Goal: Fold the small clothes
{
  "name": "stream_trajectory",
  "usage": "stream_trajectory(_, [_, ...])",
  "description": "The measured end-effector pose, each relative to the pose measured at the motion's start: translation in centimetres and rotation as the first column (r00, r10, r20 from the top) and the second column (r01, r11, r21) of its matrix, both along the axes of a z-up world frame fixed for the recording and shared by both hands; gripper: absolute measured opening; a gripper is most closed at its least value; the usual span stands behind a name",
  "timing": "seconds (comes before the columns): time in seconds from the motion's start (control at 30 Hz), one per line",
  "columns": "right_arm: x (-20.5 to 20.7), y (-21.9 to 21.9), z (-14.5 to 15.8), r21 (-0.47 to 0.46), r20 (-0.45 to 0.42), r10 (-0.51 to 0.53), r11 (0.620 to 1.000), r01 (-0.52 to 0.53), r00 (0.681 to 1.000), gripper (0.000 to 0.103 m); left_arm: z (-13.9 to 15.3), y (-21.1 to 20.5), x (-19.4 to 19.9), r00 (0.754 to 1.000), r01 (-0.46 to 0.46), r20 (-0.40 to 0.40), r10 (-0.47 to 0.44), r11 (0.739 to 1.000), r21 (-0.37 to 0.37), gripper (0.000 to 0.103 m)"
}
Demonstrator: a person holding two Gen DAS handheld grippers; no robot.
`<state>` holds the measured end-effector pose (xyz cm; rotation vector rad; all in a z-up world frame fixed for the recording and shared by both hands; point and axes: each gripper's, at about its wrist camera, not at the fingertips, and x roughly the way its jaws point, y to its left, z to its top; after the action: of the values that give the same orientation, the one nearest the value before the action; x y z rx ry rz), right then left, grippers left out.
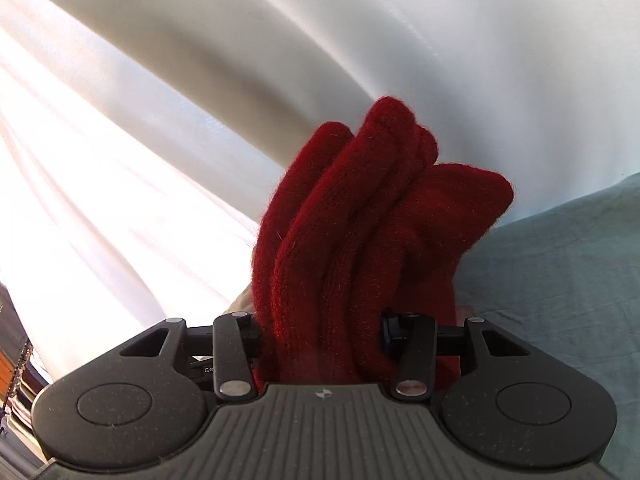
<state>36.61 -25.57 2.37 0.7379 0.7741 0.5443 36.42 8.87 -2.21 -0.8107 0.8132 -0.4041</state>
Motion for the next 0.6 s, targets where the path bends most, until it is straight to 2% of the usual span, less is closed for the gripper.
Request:
stream_trajectory(0.07, [0.4, 1.5, 0.2, 0.025, 0.014, 0.015, 1.0, -0.016, 1.0, 0.046, 1.4, 0.1, 0.0, 1.0, -0.015, 0.01, 0.014, 0.993, 0.114, 0.01])
stream_trajectory(0.1, [0.7, 2.0, 0.1, 0.04, 0.019, 0.013, 0.999, -0.014, 1.0, 0.046, 1.5, 0.3, 0.0, 1.0, -0.015, 0.003, 0.014, 0.991, 0.134, 0.015])
stream_trajectory(0.13, [0.9, 2.2, -0.2, 0.051, 0.015, 0.003, 0.999, -0.004, 1.0, 0.045, 1.4, 0.6, -0.1, 1.0, -0.019, -0.016, 0.021, 0.99, 0.142, 0.03])
stream_trajectory(0.2, [0.4, 1.5, -0.9, 0.068, -0.001, -0.022, 0.997, 0.022, 1.0, 0.045, 0.8, 1.3, -0.5, 0.998, -0.045, -0.027, 0.049, 0.991, 0.129, 0.054])
stream_trajectory(0.3, [-0.4, -0.6, -1.3, 0.049, -0.019, -0.072, 0.996, 0.073, 0.997, 0.044, -0.5, 1.7, -0.8, 0.997, -0.051, -0.052, 0.057, 0.993, 0.109, 0.058])
stream_trajectory(0.4, [-2.1, -3.5, -1.4, 0.025, -0.035, -0.129, 0.991, 0.13, 0.991, 0.043, -2.4, 1.0, -0.4, 0.995, -0.01, -0.098, 0.021, 0.994, 0.104, 0.062])
stream_trajectory(0.47, [-3.1, -5.3, -1.9, 0.001, -0.043, -0.166, 0.986, 0.166, 0.985, 0.043, -3.4, 0.4, -0.2, 0.995, 0.028, -0.102, -0.017, 0.995, 0.098, 0.07])
stream_trajectory(0.5, [-3.7, -6.5, -2.3, -0.019, -0.051, -0.193, 0.981, 0.192, 0.98, 0.043, -4.0, -0.1, -0.1, 0.994, 0.048, -0.106, -0.038, 0.994, 0.095, 0.077])
stream_trajectory(0.53, [-4.2, -7.6, -2.9, -0.023, -0.072, -0.223, 0.975, 0.222, 0.972, 0.043, -4.5, -0.6, 0.2, 0.993, 0.064, -0.107, -0.055, 0.995, 0.078, 0.083])
stream_trajectory(0.6, [-5.1, -9.9, -4.5, -0.029, -0.124, -0.281, 0.96, 0.28, 0.952, 0.043, -5.6, -1.3, 0.7, 0.99, 0.095, -0.106, -0.094, 0.995, 0.003, 0.084])
